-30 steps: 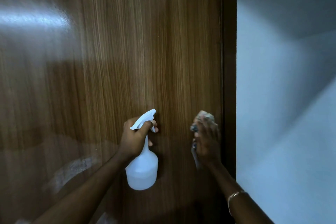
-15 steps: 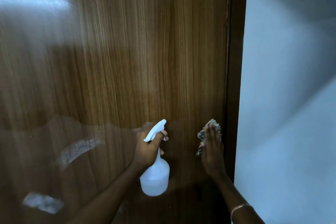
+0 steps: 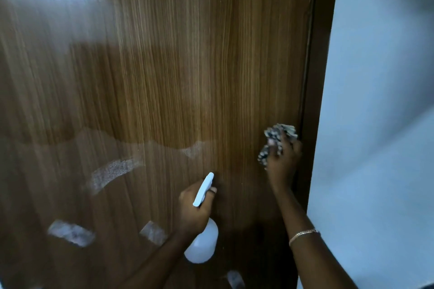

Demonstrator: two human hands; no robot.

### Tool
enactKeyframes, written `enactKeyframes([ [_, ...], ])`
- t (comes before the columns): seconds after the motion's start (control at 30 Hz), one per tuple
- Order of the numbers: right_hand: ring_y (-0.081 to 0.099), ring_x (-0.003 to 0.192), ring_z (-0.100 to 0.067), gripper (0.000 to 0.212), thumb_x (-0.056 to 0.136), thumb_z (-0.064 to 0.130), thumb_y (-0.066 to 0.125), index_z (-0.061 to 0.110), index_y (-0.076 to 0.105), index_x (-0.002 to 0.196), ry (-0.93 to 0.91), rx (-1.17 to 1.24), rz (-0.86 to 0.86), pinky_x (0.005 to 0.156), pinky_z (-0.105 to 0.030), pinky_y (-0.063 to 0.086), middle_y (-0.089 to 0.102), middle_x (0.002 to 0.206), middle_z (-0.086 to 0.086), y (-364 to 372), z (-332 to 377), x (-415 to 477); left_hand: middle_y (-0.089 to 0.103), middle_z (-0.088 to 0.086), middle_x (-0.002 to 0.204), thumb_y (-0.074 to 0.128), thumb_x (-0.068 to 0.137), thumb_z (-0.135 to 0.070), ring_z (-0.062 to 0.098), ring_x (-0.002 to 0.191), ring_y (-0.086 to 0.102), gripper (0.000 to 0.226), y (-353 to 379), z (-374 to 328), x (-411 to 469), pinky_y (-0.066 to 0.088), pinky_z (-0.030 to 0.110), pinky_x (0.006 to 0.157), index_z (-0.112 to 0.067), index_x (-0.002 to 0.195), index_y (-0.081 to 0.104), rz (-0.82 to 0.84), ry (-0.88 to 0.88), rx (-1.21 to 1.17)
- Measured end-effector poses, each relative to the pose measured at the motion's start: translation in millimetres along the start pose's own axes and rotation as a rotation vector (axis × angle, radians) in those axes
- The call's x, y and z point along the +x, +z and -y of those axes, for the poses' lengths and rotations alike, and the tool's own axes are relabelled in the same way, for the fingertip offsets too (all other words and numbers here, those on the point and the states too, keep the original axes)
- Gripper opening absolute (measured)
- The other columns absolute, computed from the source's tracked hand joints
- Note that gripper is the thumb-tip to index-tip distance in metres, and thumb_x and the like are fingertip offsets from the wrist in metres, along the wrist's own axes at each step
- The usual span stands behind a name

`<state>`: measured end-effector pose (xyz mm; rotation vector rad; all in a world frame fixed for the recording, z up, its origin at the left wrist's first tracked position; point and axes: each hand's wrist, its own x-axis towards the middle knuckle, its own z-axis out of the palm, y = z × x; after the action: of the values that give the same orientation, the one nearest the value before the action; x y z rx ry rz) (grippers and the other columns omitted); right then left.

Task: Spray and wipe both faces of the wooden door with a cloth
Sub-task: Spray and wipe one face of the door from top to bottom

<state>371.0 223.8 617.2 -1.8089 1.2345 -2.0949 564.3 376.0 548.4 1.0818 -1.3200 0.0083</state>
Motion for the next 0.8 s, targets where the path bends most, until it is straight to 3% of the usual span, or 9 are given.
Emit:
enactKeyframes([
  [0.1, 0.037, 0.135, -0.021, 0.055, 0.100, 0.027, 0.051, 0.038, 0.037, 0.153, -0.339, -0.045, 0.306, 0.105, -0.028, 0.042, 0.031, 0.154, -0.006, 27, 36, -49, 0.063, -0.004, 0.064, 0.060, 0.096, -0.028, 0.016, 0.056, 0.062, 0.018, -9, -1, 8, 0.048, 0.032, 0.053, -0.023, 0.081, 0.068, -0.020, 0.010, -0.001],
  [0.2, 0.037, 0.131, -0.032, 0.059, 0.094, 0.027, 0.044, 0.048, 0.036, 0.149, -0.595, -0.181, 0.579, 0.102, -0.045, 0.050, 0.029, 0.153, -0.007, 27, -5, -99, 0.067, 0.006, 0.066, 0.058, 0.096, -0.031, 0.024, 0.055, 0.066, 0.027, -23, -1, 13, 0.055, 0.048, 0.050, -0.011, 0.084, 0.072, -0.068, -0.010, -0.018],
  [0.27, 0.039, 0.126, -0.027, 0.076, 0.090, 0.013, 0.054, 0.058, 0.032, 0.147, -0.473, -0.136, 0.537, 0.095, -0.045, 0.054, 0.031, 0.146, -0.003, 15, -29, -101, 0.070, 0.008, 0.068, 0.058, 0.094, -0.035, 0.024, 0.050, 0.066, 0.027, -36, -1, 11, 0.055, 0.051, 0.046, -0.014, 0.087, 0.073, -0.109, -0.014, -0.012],
  [0.33, 0.042, 0.121, -0.024, 0.091, 0.085, 0.000, 0.063, 0.058, 0.031, 0.147, -0.269, -0.069, 0.356, 0.093, -0.041, 0.054, 0.034, 0.138, -0.005, 16, -18, -89, 0.072, 0.006, 0.070, 0.056, 0.094, -0.036, 0.023, 0.050, 0.067, 0.026, -47, -1, 7, 0.056, 0.051, 0.045, -0.016, 0.088, 0.073, -0.133, -0.013, 0.020],
  [0.43, 0.041, 0.120, -0.027, 0.077, 0.085, 0.003, 0.062, 0.042, 0.041, 0.148, -0.165, -0.008, 0.146, 0.096, -0.037, 0.051, 0.036, 0.135, -0.009, 47, 40, -69, 0.071, 0.005, 0.069, 0.056, 0.095, -0.034, 0.022, 0.052, 0.067, 0.027, -61, 1, 4, 0.056, 0.050, 0.047, -0.014, 0.086, 0.073, -0.152, -0.017, 0.061],
  [0.53, 0.038, 0.119, -0.028, 0.063, 0.091, 0.018, 0.050, 0.042, 0.041, 0.149, -0.326, -0.017, 0.265, 0.095, -0.034, 0.044, 0.035, 0.137, -0.010, 72, 89, -78, 0.072, 0.006, 0.070, 0.056, 0.095, -0.034, 0.022, 0.053, 0.067, 0.027, -71, 0, 3, 0.056, 0.050, 0.050, -0.016, 0.085, 0.074, -0.175, -0.036, 0.085],
  [0.67, 0.039, 0.114, -0.034, 0.054, 0.090, 0.036, 0.046, 0.047, 0.041, 0.143, -0.719, -0.172, 0.531, 0.084, -0.047, 0.056, 0.035, 0.140, -0.009, 69, 45, -128, 0.065, 0.008, 0.061, 0.056, 0.096, -0.030, 0.026, 0.050, 0.064, 0.030, -84, -7, 2, 0.052, 0.052, 0.048, -0.012, 0.076, 0.068, -0.184, -0.053, 0.089],
  [0.73, 0.041, 0.110, -0.034, 0.056, 0.090, 0.032, 0.048, 0.049, 0.042, 0.143, -0.641, -0.172, 0.489, 0.081, -0.050, 0.056, 0.037, 0.138, -0.009, 55, 16, -130, 0.069, 0.007, 0.068, 0.056, 0.095, -0.032, 0.025, 0.051, 0.066, 0.028, -95, -8, -2, 0.055, 0.052, 0.047, -0.012, 0.083, 0.072, -0.202, -0.063, 0.085],
  [0.8, 0.041, 0.111, -0.030, 0.058, 0.094, 0.024, 0.049, 0.048, 0.040, 0.146, -0.398, -0.136, 0.375, 0.089, -0.046, 0.051, 0.037, 0.136, -0.010, 52, 27, -114, 0.071, 0.007, 0.071, 0.056, 0.094, -0.033, 0.026, 0.052, 0.067, 0.027, -107, -8, -5, 0.056, 0.053, 0.047, -0.015, 0.087, 0.074, -0.213, -0.083, 0.083],
])
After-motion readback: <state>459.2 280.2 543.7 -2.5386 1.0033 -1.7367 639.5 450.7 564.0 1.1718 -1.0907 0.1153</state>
